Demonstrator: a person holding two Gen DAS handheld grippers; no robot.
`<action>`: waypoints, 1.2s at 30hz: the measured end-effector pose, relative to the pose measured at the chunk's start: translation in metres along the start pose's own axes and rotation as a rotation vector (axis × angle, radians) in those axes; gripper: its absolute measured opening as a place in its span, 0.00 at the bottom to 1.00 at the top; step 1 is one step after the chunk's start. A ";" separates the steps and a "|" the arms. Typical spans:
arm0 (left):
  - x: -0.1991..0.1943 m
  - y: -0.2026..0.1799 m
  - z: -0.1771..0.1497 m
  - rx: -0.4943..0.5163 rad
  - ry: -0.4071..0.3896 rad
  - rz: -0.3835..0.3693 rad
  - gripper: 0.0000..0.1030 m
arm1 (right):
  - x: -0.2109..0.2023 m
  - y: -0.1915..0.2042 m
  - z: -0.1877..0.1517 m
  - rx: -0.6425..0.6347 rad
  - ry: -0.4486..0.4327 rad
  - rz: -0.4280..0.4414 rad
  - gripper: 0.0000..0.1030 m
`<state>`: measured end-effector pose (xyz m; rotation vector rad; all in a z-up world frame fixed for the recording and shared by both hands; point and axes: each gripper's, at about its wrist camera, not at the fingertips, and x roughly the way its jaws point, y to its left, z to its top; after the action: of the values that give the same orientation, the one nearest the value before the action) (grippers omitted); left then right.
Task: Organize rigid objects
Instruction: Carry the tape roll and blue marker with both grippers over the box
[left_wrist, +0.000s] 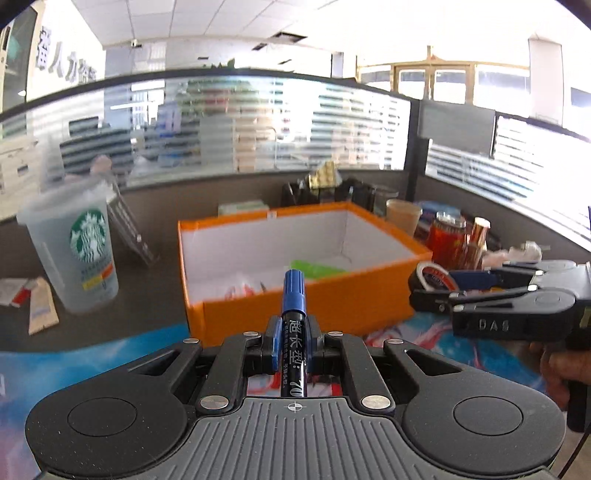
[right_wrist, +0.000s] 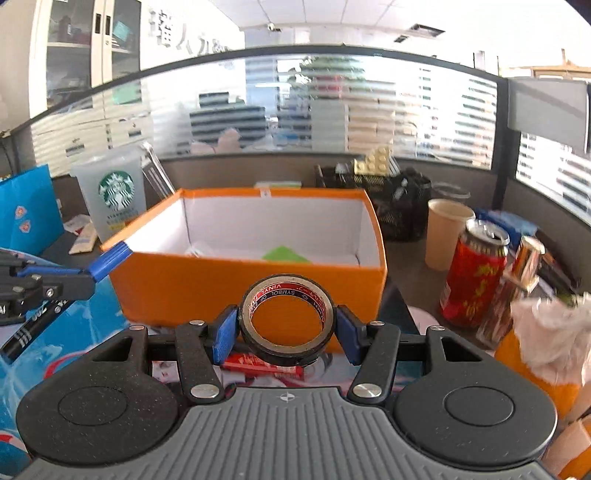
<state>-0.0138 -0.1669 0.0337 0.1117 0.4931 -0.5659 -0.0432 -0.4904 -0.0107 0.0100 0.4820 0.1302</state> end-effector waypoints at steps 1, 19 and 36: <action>-0.001 0.000 0.005 0.001 -0.009 0.001 0.10 | -0.001 0.001 0.003 -0.005 -0.006 0.003 0.51; 0.041 0.017 0.062 -0.006 -0.031 0.068 0.10 | 0.015 0.008 0.070 -0.041 -0.090 0.049 0.51; 0.108 0.041 0.067 -0.070 0.069 0.039 0.07 | 0.071 0.000 0.091 -0.051 -0.032 0.064 0.51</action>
<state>0.1151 -0.2007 0.0400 0.0741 0.5766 -0.5072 0.0612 -0.4798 0.0366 -0.0228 0.4462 0.2047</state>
